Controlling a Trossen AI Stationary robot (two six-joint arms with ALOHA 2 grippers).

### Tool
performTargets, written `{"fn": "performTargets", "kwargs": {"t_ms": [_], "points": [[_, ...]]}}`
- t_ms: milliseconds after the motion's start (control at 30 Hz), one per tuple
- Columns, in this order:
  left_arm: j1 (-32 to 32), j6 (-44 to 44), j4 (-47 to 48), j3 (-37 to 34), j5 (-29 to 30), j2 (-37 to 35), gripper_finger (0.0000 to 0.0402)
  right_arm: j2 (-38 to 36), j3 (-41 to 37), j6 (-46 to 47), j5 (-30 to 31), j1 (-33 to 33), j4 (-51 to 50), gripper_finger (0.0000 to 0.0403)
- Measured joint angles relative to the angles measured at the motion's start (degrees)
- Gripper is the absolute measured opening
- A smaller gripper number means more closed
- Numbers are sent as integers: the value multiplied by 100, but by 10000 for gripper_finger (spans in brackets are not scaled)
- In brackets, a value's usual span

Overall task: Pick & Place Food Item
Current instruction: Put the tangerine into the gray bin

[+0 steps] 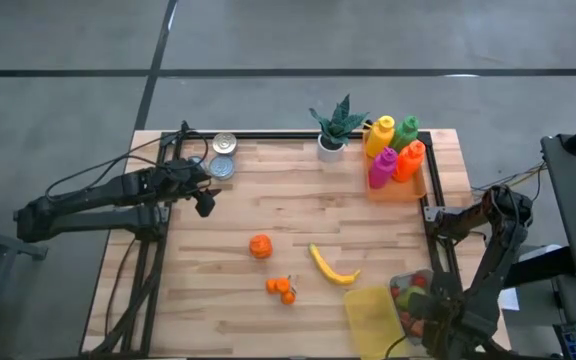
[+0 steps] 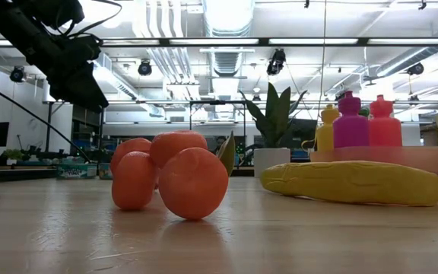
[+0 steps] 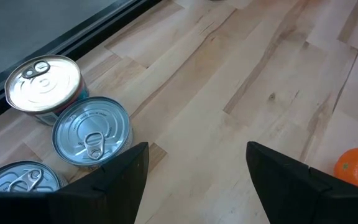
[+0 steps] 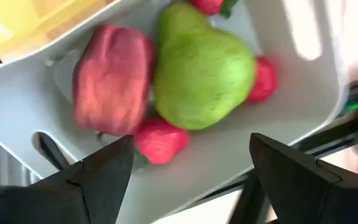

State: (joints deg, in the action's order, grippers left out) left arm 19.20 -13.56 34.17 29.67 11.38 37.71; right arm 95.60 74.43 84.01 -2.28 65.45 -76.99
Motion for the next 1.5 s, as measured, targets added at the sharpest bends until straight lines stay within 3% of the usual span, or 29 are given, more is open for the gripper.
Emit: {"fn": "performTargets", "kwargs": {"t_ms": [200,600,833,1200,1500], "points": [[0,0,0,0,0,0,275,-410,0,-724,432,-464,-184,315],[2,2,0,0,0,0,275,-1075,-31,-1768,2133,-1687,-223,315],[1,0,-2,0,0,0,275,-1163,-75,-2847,2779,-2679,475,315],[2,0,-2,-2,0,0,275,-1065,-132,-5479,2845,-4095,1889,315],[1,0,-2,-1,0,0,275,-1061,-693,-7362,2267,-4883,4274,315]]}}
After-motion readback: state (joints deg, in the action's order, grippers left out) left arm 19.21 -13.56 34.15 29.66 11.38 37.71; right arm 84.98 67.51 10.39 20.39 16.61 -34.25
